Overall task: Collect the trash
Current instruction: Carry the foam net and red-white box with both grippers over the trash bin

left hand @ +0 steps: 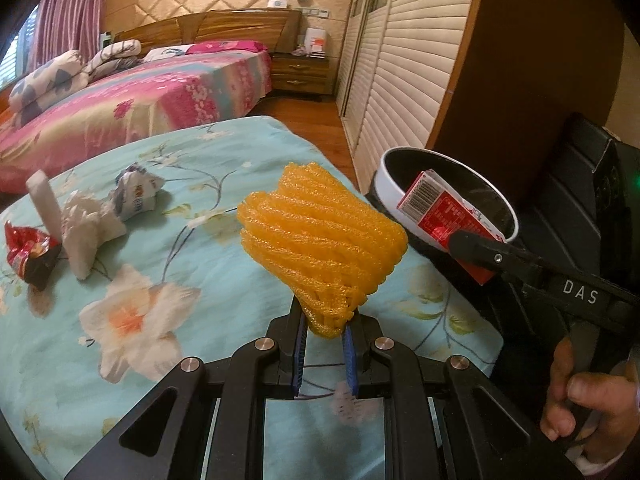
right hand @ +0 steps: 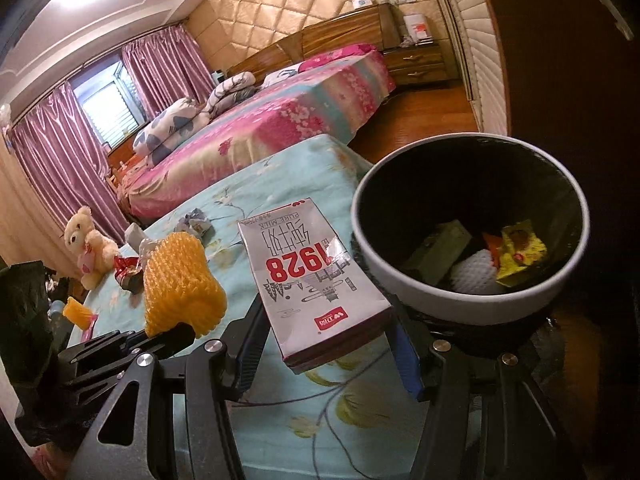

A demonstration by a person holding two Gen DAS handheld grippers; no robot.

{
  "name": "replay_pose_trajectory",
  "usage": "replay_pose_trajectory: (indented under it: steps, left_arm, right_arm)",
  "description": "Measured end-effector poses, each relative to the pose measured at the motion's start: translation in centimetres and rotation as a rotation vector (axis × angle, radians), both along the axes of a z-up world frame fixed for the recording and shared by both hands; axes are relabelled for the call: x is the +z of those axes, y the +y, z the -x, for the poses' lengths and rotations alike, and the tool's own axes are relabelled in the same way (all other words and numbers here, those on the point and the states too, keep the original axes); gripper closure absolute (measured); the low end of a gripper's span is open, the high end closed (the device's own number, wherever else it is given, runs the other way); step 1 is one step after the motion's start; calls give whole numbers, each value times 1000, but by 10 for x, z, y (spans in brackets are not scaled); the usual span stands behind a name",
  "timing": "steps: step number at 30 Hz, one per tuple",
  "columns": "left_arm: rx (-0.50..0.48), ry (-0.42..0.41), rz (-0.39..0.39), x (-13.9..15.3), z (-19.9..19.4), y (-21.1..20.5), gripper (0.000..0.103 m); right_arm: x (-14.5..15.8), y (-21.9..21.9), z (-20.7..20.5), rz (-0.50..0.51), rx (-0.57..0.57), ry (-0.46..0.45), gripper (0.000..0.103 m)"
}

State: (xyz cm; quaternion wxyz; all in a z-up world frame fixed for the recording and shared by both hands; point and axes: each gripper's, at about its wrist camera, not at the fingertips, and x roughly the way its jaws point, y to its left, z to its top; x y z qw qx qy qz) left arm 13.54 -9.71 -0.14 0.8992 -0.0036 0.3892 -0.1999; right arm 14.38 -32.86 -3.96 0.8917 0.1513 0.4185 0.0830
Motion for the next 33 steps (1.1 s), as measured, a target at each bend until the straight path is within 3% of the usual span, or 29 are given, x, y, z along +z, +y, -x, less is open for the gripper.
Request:
replay_pose_trajectory:
  steps: [33]
  left_arm:
    - [-112,-18,-23,6,-15,-82,88]
  right_arm:
    - [10,-79,9,0,-174,-17,46]
